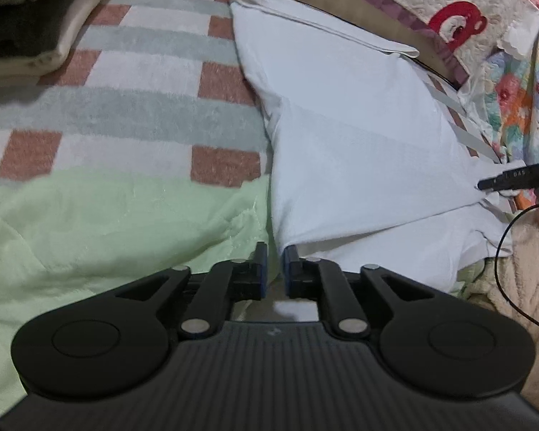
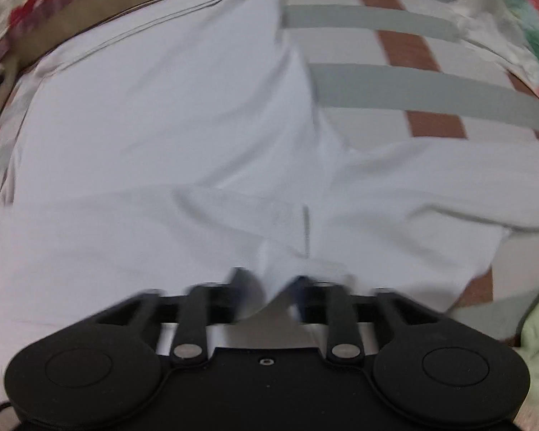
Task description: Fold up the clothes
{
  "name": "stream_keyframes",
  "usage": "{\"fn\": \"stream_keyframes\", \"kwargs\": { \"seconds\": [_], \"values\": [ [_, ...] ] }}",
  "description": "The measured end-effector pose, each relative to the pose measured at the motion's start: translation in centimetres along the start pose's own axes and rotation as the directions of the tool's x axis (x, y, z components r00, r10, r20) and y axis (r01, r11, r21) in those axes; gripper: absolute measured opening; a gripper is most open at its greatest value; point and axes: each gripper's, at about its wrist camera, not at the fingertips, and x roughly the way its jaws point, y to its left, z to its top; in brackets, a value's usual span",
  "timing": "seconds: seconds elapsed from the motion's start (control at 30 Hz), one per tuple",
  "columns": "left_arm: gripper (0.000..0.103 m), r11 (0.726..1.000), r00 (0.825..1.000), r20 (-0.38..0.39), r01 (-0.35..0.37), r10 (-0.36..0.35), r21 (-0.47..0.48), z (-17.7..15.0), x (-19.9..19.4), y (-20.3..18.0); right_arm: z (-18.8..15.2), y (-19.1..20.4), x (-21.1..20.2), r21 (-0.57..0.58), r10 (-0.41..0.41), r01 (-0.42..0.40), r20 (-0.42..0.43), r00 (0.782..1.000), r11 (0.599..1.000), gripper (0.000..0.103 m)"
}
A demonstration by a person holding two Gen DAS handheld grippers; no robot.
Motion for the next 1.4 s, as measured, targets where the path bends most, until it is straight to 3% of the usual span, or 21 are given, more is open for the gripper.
{"fn": "stream_keyframes", "kwargs": {
  "seconds": [0.1, 0.17, 0.27, 0.33, 0.43, 0.57, 0.73, 0.8, 0.83, 0.87, 0.9, 1.0, 1.17, 1.3, 1.33, 1.4],
  "values": [
    [0.013, 0.997, 1.000, 0.007, 0.014, -0.014, 0.075, 1.4, -2.0, -0.5, 0.5, -0.9, -1.6, -0.001, -0.015, 0.015, 0.044, 0.999, 1.000, 0.051],
    [0.025, 0.990, 0.999, 0.022, 0.026, -0.030, 0.136, 2.5, -3.6, -1.1, 0.9, -2.3, -2.7, 0.040, -0.040, 0.036, 0.083, 0.996, 0.999, 0.052],
    [0.033, 0.973, 0.998, 0.041, 0.035, -0.046, 0.228, 4.7, -5.2, -2.0, 1.2, -4.9, -3.6, 0.107, -0.002, -0.016, 0.164, 0.986, 0.994, 0.053],
    [0.034, 0.959, 0.997, 0.038, 0.047, -0.061, 0.279, 7.1, -5.0, -3.0, 1.7, -5.2, -2.8, 0.096, 0.034, -0.049, 0.154, 0.987, 0.994, 0.052],
    [0.034, 0.941, 0.992, 0.006, 0.118, -0.126, 0.318, 10.6, -2.5, -5.9, 2.6, -5.2, -1.0, 0.061, 0.090, -0.098, 0.111, 0.990, 0.993, 0.049],
    [0.034, 0.893, 0.979, -0.062, 0.202, -0.194, 0.401, 12.0, 3.8, -11.9, 4.0, -4.0, 0.9, -0.020, 0.134, -0.133, 0.045, 0.990, 0.991, 0.047],
    [0.031, 0.904, 0.981, -0.081, 0.195, -0.178, 0.381, 10.7, 12.4, -16.9, 4.2, -1.9, 4.3, -0.147, 0.108, -0.121, -0.091, 0.990, 0.982, 0.050],
    [0.031, 0.901, 0.977, -0.103, 0.212, -0.187, 0.379, 9.5, 14.0, -17.9, 3.9, -0.6, 4.4, -0.221, 0.061, -0.077, -0.082, 0.995, 0.972, 0.049],
    [0.031, 0.893, 0.976, -0.115, 0.218, -0.187, 0.395, 8.9, 14.5, -18.3, 3.8, -0.1, 4.3, -0.254, 0.034, -0.050, -0.067, 0.997, 0.966, 0.037],
    [0.031, 0.879, 0.974, -0.140, 0.222, -0.179, 0.422, 8.3, 14.8, -18.7, 3.6, 0.3, 4.0, -0.281, 0.011, -0.023, -0.042, 0.999, 0.959, 0.019],
    [0.031, 0.865, 0.972, -0.165, 0.227, -0.170, 0.448, 7.7, 15.1, -19.0, 3.4, 0.5, 3.4, -0.301, 0.006, -0.009, -0.010, 1.000, 0.954, 0.008],
    [0.031, 0.836, 0.957, -0.241, 0.263, -0.162, 0.481, 6.5, 15.2, -19.0, 3.1, 0.2, 1.3, -0.311, 0.014, 0.016, 0.093, 0.996, 0.950, 0.008],
    [0.032, 0.843, 0.948, -0.266, 0.282, -0.173, 0.458, 6.0, 14.7, -18.1, 2.9, -1.0, -0.6, -0.310, 0.006, 0.051, 0.180, 0.984, 0.949, 0.007],
    [0.033, 0.850, 0.951, -0.259, 0.273, -0.169, 0.451, 6.0, 14.7, -18.0, 3.7, -1.9, 0.8, -0.267, -0.124, 0.170, 0.181, 0.976, 0.948, 0.010],
    [0.034, 0.847, 0.952, -0.255, 0.272, -0.168, 0.456, 5.9, 14.7, -18.0, 3.9, -2.5, 0.4, -0.226, -0.113, 0.155, 0.187, 0.976, 0.962, 0.017],
    [0.035, 0.843, 0.954, -0.247, 0.272, -0.171, 0.464, 5.8, 14.7, -18.0, 4.1, -3.5, -0.5, -0.157, -0.043, 0.074, 0.190, 0.981, 0.985, 0.018]
  ]
}}
